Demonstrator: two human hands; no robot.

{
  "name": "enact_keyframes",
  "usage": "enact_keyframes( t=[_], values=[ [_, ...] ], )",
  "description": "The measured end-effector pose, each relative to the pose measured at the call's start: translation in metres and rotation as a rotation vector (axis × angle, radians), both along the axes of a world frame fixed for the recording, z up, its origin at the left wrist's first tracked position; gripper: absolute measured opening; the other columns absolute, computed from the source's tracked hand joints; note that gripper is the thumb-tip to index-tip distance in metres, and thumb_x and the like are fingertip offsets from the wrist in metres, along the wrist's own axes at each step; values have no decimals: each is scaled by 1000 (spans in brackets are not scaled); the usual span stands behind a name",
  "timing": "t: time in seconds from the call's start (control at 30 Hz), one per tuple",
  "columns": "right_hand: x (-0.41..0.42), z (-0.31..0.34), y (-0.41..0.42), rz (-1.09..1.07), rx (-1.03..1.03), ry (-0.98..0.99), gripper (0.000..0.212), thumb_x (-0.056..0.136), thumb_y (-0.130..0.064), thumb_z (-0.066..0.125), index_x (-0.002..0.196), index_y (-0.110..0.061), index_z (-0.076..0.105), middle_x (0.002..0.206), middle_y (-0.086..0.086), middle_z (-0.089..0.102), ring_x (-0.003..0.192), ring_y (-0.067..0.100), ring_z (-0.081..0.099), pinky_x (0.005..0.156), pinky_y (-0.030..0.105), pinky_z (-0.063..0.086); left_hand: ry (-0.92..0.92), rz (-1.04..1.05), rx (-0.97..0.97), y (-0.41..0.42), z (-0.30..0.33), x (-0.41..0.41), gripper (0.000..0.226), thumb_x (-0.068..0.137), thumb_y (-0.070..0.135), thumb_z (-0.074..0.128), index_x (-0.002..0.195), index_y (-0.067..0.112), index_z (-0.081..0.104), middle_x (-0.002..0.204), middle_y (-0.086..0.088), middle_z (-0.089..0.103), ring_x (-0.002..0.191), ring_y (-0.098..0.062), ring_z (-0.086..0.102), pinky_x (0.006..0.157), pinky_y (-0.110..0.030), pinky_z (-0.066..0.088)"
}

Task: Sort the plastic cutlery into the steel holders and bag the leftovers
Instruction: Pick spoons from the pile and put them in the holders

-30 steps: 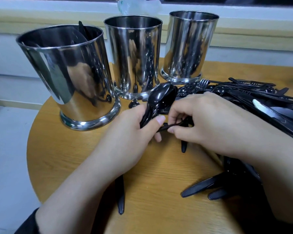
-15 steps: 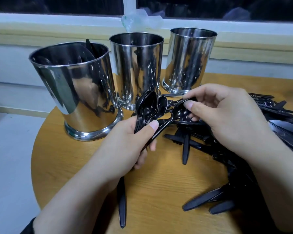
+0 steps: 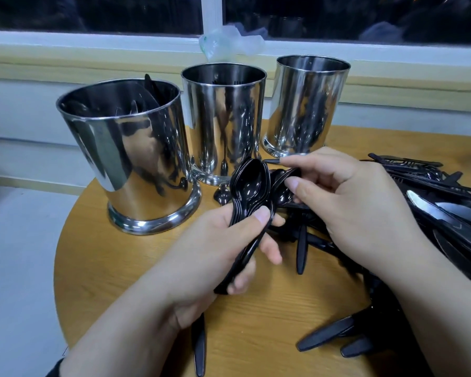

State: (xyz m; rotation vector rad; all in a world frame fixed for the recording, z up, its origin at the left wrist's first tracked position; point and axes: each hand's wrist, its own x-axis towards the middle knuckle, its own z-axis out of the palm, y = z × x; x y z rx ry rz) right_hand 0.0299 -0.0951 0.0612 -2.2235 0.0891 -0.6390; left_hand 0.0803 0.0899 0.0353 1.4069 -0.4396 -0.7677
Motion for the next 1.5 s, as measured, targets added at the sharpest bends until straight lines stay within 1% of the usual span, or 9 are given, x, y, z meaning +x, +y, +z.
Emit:
enact_keyframes(
  t=[0.13,0.33,0.67,0.87,0.97,1.1,1.17,1.3,1.5],
  values=[
    [1,-2,3,-21,34,32,26,92,-19,72,114,-31,75,84,-4,64,76,10,61,71,9,41,18,-5,-17,-2,1,-1,35,97,45,56,105,14,69,67,-4,50,40,-9,27,39,-20,25],
    [0,3,4,73,287,119,21,95,-12,67,109,-25,75,72,-7,73,63,5,70,65,8,48,35,-30,6,0,4,-2,44,92,53,55,103,14,71,64,-7,52,37,-9,28,38,-19,25],
    [-2,7,-4,100,270,-6,18,93,-12,70,91,-29,73,74,-8,69,66,9,69,66,13,50,155,14,2,0,6,1,53,95,49,52,118,3,62,76,-16,72,52,-23,65,47,-26,55],
    [-3,3,3,174,184,-47,18,93,-16,70,96,-33,73,76,-5,66,73,14,68,73,27,55,114,-6,47,-1,8,0,59,90,65,48,100,14,76,59,-11,59,32,-14,46,34,-19,34],
    [-3,0,6,167,102,-97,22,94,-12,70,100,-33,74,87,-8,64,80,21,65,78,45,55,106,-20,20,2,8,1,68,87,73,44,96,14,78,52,-8,48,28,-10,32,36,-17,23],
    [-3,1,7,158,18,-135,27,94,-9,70,114,-25,76,96,-10,64,85,19,64,77,27,53,90,-131,9,4,5,1,75,87,77,58,101,5,73,52,-6,38,29,-9,29,36,-17,26],
    [-3,0,8,142,-32,-134,29,94,-10,69,119,-24,75,97,-10,63,84,17,63,75,17,48,67,-184,4,5,3,2,69,82,68,67,101,2,71,53,-6,38,30,-9,32,36,-17,30],
    [-3,-1,10,148,-22,-47,29,95,-16,68,122,-27,73,102,-10,62,85,14,61,75,12,45,-1,-244,61,3,2,0,25,89,45,67,83,22,73,51,-3,32,30,-13,33,39,-22,28],
    [-5,5,12,236,155,125,22,99,-17,60,112,-32,69,79,-16,70,61,10,68,65,19,53,-17,-240,67,2,2,2,13,90,31,62,79,31,69,53,1,32,32,-15,30,45,-32,18]
  ],
)
